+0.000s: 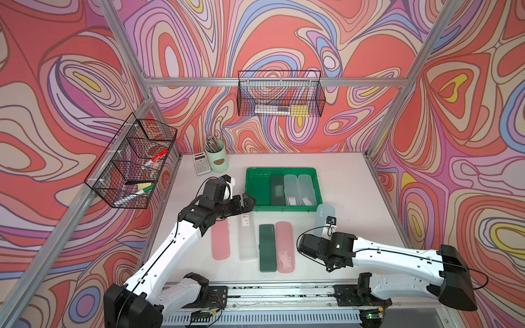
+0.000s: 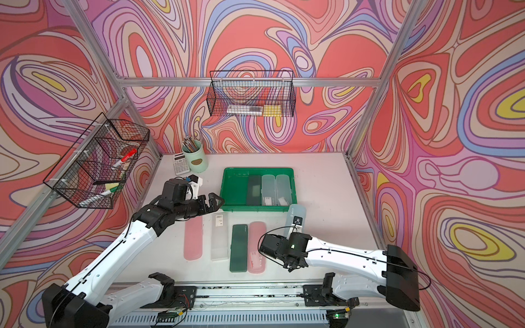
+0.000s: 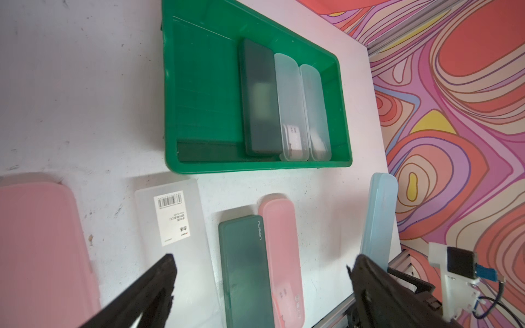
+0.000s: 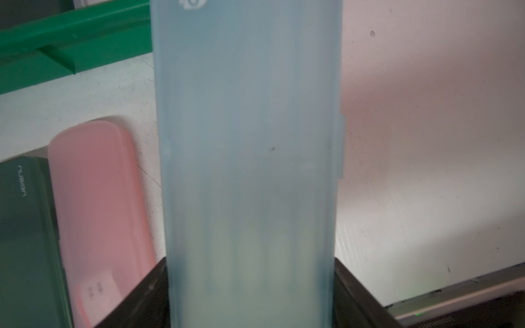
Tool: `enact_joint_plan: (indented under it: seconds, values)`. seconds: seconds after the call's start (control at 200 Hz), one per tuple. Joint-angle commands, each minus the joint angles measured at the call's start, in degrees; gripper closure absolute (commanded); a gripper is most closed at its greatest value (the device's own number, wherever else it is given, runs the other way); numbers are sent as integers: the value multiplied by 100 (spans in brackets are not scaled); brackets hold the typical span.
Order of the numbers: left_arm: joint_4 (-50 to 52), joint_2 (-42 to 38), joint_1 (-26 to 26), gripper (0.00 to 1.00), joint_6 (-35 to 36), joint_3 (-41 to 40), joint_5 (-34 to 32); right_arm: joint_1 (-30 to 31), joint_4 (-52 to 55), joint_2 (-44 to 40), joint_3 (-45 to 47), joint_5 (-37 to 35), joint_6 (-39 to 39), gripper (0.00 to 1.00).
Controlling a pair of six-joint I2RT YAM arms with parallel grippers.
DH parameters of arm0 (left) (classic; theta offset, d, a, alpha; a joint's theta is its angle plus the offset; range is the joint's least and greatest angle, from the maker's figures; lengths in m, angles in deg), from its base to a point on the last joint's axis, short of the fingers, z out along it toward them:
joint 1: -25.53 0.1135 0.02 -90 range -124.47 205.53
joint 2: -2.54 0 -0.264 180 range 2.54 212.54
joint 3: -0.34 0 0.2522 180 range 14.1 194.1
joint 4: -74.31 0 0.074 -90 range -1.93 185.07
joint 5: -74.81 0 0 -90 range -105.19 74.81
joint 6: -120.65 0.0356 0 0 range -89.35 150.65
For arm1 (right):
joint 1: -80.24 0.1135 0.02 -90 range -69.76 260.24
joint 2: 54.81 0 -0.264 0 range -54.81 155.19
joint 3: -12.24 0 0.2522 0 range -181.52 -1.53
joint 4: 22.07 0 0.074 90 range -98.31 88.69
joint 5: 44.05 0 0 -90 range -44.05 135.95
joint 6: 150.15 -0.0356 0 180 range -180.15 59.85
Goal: Put the pencil case into the storage box
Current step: Pick up the pencil case from the center of the board, then place the pencil case at the storage box.
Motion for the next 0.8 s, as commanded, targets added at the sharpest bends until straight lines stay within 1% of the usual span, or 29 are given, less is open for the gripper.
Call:
enact_joint_plan:
  seconds: [0.0,0.12,0.22,0.315,0.411,0.476,0.596,0.711,0.796]
  values:
    - [-182,380,-9,1,31,462,272,33,214,-93,-367,-393,271,42]
    - [-114,710,-11,1,116,896,291,36,219,95,-840,-418,684,39]
    - [-123,878,-11,1,165,1101,261,-67,135,374,-1334,-464,1145,37]
    - [-100,1023,59,1,207,1238,296,-490,-332,668,-1751,-100,1965,37]
    - [-293,1253,302,1,118,1303,824,-1026,-845,1069,-2137,387,2725,37]
    - [-230,1422,453,1,161,1449,1013,-1363,-1265,1416,-2383,789,3216,37]
    - [-69,1553,631,1,327,1569,974,-1859,-1835,2322,-2967,1444,3881,37]
    - [-131,1563,729,1,468,1407,803,-2048,-1915,3246,-3696,1616,4127,39]
    - [-140,1614,850,1,466,1307,635,-2113,-2028,3946,-4221,1860,4156,40]
